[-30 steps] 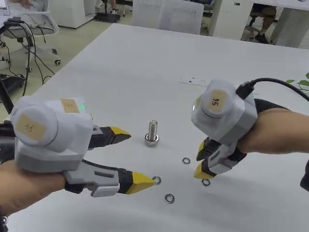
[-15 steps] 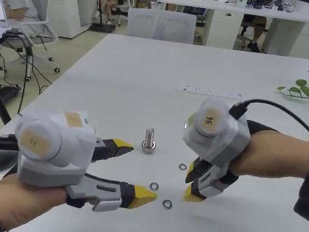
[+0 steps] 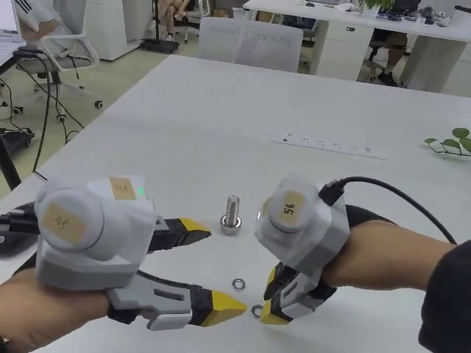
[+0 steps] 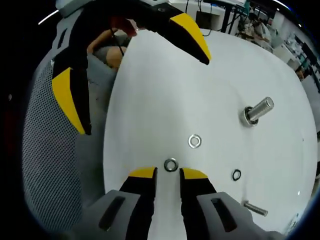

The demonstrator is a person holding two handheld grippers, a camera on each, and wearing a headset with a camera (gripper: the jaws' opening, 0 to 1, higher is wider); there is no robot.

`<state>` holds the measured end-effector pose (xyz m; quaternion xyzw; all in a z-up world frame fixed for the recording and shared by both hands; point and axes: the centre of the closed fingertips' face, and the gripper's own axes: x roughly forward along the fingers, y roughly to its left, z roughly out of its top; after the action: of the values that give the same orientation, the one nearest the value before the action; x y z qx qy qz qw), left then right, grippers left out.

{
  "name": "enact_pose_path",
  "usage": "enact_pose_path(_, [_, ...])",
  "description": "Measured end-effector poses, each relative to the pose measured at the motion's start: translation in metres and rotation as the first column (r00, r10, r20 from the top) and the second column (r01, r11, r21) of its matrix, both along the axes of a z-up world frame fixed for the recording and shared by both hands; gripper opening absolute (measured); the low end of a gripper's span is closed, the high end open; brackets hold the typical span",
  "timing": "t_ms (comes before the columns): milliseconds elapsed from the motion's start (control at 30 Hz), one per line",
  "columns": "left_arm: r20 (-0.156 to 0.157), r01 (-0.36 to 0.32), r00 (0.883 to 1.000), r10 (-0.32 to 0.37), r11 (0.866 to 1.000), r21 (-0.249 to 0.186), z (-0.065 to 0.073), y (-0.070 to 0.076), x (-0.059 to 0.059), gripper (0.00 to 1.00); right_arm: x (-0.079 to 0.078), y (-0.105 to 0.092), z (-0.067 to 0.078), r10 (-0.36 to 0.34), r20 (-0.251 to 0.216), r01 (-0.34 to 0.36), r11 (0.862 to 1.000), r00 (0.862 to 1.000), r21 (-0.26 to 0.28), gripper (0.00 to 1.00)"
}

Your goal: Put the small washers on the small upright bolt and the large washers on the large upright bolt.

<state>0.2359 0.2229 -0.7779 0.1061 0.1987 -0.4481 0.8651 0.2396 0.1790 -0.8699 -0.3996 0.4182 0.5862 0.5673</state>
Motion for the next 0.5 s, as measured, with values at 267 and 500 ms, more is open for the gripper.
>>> enact_pose_path(267, [0.000,-0.001,1.000,0.001,1.000,-0.007,-0.0003,0.0008,-0.0002,0.61,0.0002,0.0006,-0.0068,0.020,0.008,-0.020,0.999,1.000,-0.027,0.19])
enact_pose_path(500, [-0.001,-0.010,1.000,0.010,1.000,-0.011,-0.0013,0.0031,0.0005,0.61,0.0007,0.0003,-0.0083,0.055,0.037,-0.053,0.997,0.998,-0.056,0.17])
